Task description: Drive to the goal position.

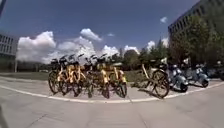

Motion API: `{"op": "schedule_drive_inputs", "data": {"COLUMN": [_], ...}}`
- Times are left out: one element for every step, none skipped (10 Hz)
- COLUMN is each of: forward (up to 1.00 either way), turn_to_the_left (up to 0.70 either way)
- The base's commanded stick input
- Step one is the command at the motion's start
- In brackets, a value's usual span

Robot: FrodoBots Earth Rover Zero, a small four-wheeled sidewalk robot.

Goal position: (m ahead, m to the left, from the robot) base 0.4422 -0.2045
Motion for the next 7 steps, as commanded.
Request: {"op": "schedule_drive_inputs", "data": {"forward": [1.0,1.0,1.0,1.0,1.0,1.0,1.0], "turn_to_the_left": [0.0,0.0,0.0,0.0,0.0,0.0,0.0]}}
